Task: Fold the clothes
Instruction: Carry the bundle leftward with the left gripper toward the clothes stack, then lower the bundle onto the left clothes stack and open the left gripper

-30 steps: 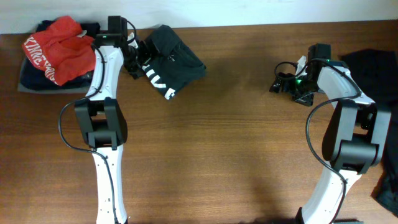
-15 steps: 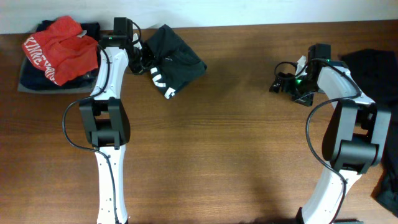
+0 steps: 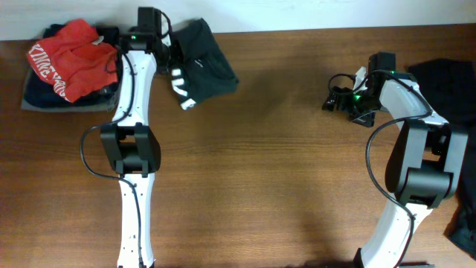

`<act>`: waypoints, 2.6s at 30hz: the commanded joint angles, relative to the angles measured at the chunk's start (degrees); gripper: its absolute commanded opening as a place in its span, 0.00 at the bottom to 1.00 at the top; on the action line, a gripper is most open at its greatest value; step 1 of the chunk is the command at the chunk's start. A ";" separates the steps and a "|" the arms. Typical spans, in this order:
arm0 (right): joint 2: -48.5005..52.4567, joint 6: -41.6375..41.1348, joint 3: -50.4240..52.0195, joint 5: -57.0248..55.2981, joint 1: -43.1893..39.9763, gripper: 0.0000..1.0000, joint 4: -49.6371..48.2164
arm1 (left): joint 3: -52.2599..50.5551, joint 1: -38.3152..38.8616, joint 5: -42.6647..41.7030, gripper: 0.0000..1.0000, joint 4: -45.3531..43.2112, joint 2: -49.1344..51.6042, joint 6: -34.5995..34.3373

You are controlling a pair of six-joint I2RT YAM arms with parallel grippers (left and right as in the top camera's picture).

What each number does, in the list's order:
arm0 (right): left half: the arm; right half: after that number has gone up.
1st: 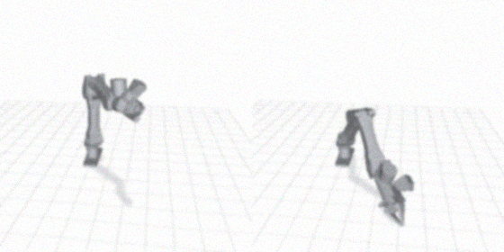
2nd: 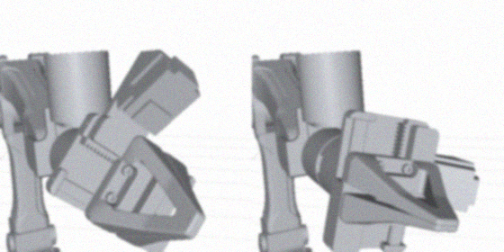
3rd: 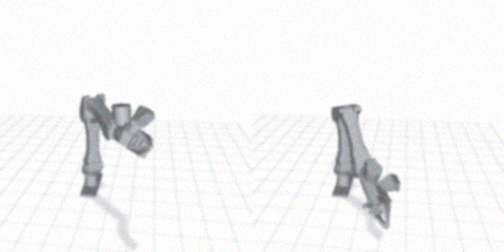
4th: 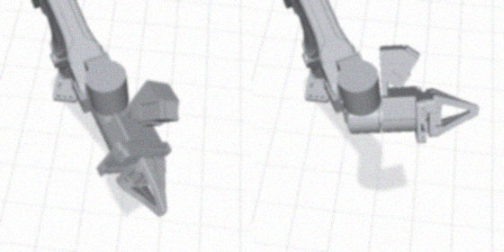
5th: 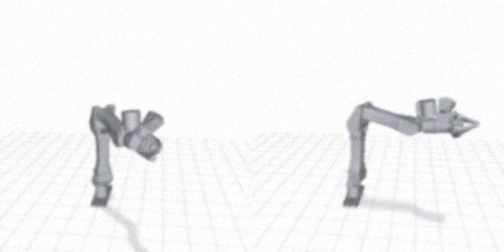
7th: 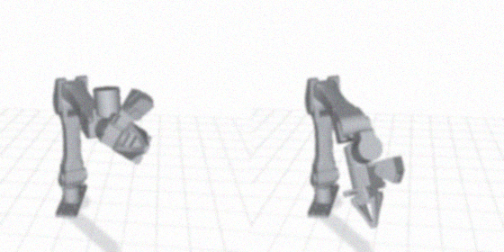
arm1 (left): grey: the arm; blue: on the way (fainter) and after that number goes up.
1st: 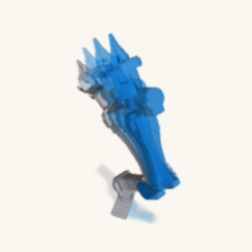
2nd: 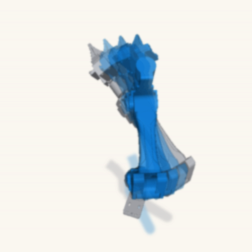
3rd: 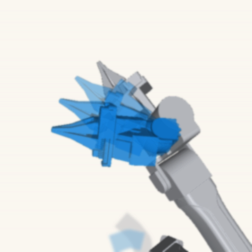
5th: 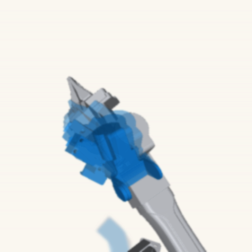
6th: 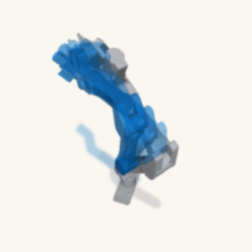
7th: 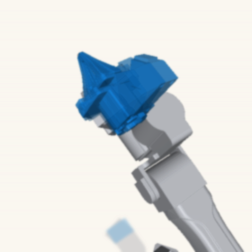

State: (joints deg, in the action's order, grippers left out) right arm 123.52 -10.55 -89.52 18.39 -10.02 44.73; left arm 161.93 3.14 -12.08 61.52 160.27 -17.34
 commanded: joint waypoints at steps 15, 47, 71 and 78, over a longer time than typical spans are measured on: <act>3.54 -0.90 3.10 2.86 1.46 0.99 1.09 | 12.72 -6.05 8.96 0.01 0.74 -1.44 9.64; 3.54 -1.97 3.10 5.42 2.27 0.99 2.64 | 13.25 -19.52 10.62 0.01 2.58 -8.59 -17.00; 3.54 -1.95 3.10 5.40 3.37 0.99 3.67 | 13.27 -20.63 8.37 0.00 -0.92 -9.53 -22.56; 3.54 -1.97 3.10 5.42 3.37 0.99 4.33 | 13.25 -23.28 8.46 0.01 -1.51 -9.53 -22.53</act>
State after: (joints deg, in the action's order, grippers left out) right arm 123.48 -11.81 -89.41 23.49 -7.90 48.05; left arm 173.49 -17.93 -3.64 60.62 154.45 -38.89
